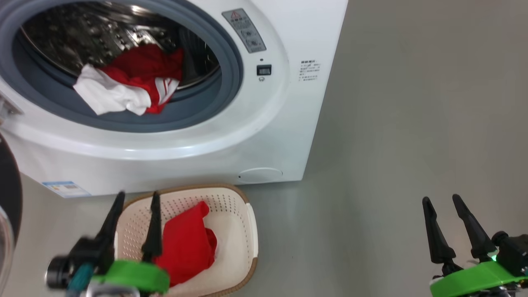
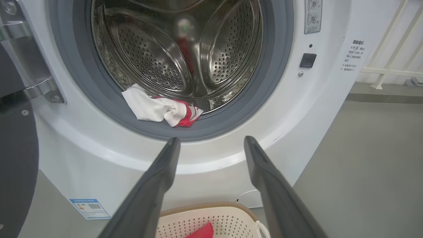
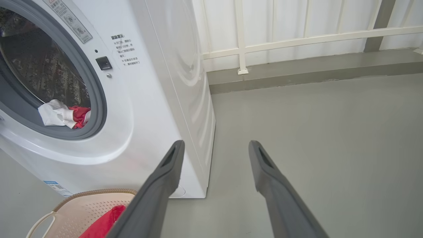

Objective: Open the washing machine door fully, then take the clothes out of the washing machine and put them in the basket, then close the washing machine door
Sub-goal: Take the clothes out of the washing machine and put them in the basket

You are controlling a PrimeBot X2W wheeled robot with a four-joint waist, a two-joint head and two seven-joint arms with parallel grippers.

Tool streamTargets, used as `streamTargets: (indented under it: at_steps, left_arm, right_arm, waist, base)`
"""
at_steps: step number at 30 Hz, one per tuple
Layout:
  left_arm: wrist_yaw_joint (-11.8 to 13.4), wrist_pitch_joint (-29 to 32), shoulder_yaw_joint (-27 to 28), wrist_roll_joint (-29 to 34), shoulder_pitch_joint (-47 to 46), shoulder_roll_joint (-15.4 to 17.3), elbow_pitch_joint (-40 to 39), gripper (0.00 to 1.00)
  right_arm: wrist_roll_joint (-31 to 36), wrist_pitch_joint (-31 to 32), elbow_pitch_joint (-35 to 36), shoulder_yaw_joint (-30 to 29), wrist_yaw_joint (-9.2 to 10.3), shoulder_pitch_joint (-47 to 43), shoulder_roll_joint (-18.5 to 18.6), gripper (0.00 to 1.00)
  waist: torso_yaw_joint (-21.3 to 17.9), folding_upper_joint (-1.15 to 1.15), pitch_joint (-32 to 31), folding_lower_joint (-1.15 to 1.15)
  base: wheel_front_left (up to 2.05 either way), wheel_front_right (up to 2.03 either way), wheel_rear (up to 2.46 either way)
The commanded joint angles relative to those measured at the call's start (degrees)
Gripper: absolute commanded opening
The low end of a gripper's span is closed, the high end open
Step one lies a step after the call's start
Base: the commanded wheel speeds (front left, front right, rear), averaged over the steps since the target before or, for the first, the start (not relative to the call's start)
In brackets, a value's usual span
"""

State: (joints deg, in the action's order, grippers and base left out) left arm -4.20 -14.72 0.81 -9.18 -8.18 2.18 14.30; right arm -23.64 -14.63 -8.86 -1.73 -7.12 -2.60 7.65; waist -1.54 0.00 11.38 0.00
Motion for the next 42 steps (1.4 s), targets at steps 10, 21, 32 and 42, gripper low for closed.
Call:
streamTargets:
  at_steps: [10, 21, 32, 42]
  left_arm:
    - [2.6, 0.1, 0.3, 3.3, -27.2, 2.4, 21.4, 1.00]
    - [5.3, 2.0, 0.8, 3.7, -48.6, 6.7, 39.3, 1.00]
    - [8.8, 1.3, 0.5, 4.4, -58.6, 9.6, 49.8, 1.00]
    - [10.8, -0.1, -0.5, 4.4, -61.4, 10.0, 54.0, 0.00]
  right_arm:
    - [-1.2, -0.4, 2.0, 1.8, -0.36, 7.2, -0.7, 1.00]
    - [-2.3, -0.4, 2.2, 1.5, -0.36, 11.9, -1.7, 1.00]
    - [-2.7, -0.4, 2.8, 1.6, -0.36, 14.3, -2.0, 1.00]
    - [-2.8, -0.4, 2.6, 1.8, -0.36, 14.6, -2.1, 1.00]
  waist:
    - [-3.0, 0.00, 10.7, 0.00]
    - [-5.5, 0.00, 19.8, 0.00]
    - [-5.8, 0.00, 24.4, 0.00]
    - [-6.2, 0.00, 24.9, 0.00]
  base:
    - [0.00, 0.00, 0.00]
    - [0.00, 0.00, 0.00]
    - [0.00, 0.00, 0.00]
    - [0.00, 0.00, 0.00]
